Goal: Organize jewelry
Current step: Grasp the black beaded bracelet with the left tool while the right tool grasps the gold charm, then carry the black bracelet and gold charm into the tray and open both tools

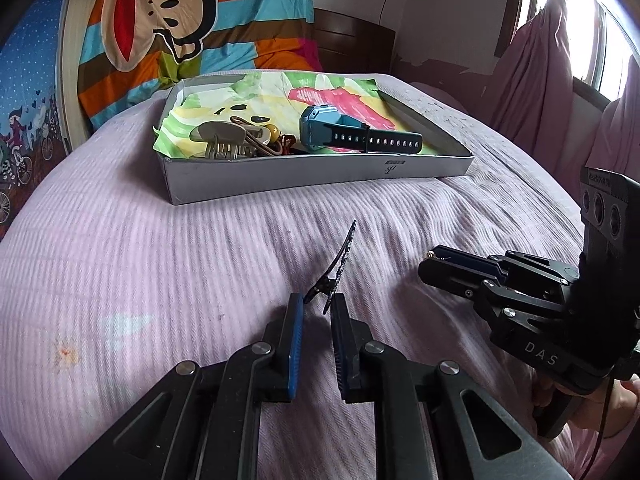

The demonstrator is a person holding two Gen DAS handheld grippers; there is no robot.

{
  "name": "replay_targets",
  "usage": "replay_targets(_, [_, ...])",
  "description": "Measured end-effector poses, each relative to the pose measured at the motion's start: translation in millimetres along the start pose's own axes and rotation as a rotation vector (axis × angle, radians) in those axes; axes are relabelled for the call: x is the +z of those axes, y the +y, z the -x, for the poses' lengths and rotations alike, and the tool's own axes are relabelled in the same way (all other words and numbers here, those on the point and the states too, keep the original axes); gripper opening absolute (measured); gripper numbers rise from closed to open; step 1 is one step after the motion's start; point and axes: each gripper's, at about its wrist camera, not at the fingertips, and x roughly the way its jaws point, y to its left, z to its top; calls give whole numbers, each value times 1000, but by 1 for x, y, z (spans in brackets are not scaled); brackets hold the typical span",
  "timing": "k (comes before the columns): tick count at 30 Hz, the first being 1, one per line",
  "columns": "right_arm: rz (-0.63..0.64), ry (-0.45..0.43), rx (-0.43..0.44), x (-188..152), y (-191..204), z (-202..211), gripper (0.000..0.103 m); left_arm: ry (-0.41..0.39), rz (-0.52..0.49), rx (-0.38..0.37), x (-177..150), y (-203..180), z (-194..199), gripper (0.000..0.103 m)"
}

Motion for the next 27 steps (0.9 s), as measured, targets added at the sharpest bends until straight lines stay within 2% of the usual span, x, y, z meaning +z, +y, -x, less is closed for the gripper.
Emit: replay_targets(27, [11,-85,-2,5,3,19,13,-132,16,4,3,-3,30,13])
